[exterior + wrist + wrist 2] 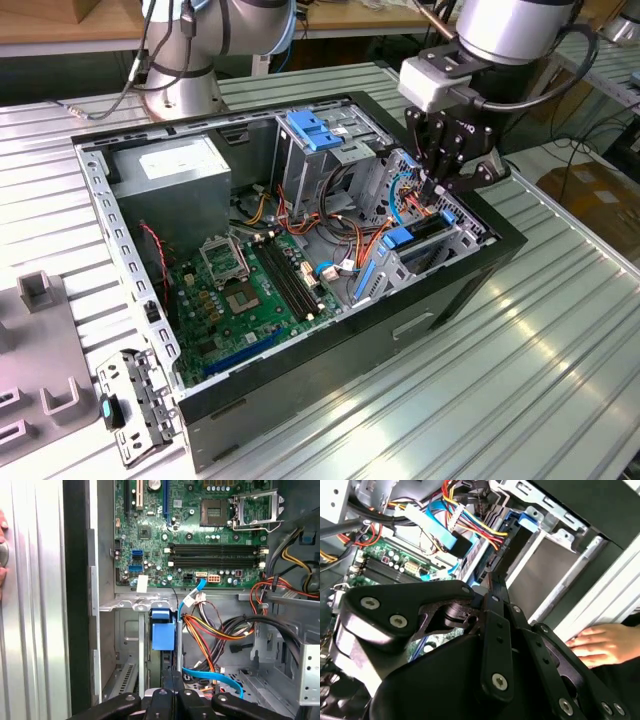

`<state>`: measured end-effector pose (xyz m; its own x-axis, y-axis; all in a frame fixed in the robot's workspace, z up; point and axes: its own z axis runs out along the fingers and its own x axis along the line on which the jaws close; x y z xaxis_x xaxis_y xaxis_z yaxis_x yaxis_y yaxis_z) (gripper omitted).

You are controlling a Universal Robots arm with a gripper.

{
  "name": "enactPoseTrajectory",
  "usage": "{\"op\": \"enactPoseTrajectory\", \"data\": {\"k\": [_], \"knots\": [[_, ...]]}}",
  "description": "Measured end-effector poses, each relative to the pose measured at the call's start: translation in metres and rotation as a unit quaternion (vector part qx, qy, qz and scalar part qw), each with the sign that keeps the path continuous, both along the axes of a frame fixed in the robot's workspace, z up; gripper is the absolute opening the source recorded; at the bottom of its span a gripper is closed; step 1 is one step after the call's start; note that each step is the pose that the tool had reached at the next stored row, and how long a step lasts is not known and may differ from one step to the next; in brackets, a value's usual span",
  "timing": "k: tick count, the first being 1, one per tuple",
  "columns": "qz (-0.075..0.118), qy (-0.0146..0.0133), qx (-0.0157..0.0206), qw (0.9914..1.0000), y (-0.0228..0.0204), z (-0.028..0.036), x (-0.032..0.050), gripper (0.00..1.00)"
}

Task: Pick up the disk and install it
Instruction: 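Insert the second disk wire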

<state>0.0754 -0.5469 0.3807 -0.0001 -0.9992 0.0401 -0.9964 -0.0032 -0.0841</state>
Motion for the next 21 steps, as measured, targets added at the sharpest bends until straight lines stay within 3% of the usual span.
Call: {"op": "enactPoseTrajectory", "data": {"k": [1,2,6,10,11,12,14,16,17,21], "knots": [[0.000,0.0008,0.0000,1.00000,0.0000,0.0038,0.0000,0.11],[0.000,0.0048,0.0001,0.99999,0.0000,0.0057,0.0000,0.11],[0.000,0.0086,-0.0016,0.99996,0.0095,0.0074,0.0010,0.11],[0.000,0.0132,-0.0070,0.99989,0.0153,0.0088,0.0055,0.11],[0.000,0.0152,-0.0116,0.99982,0.0168,0.0088,0.0069,0.11],[0.000,0.0179,-0.0185,0.99967,0.0188,0.0101,0.0083,0.11],[0.000,0.0199,-0.0248,0.99950,0.0219,0.0129,0.0098,0.11],[0.000,0.0226,-0.0282,0.99935,0.0282,0.0153,0.0125,0.11],[0.000,0.0253,-0.0286,0.99927,0.0332,0.0154,0.0146,0.11],[0.000,0.0358,-0.0296,0.99892,0.0465,0.0154,0.0199,0.11]]}}
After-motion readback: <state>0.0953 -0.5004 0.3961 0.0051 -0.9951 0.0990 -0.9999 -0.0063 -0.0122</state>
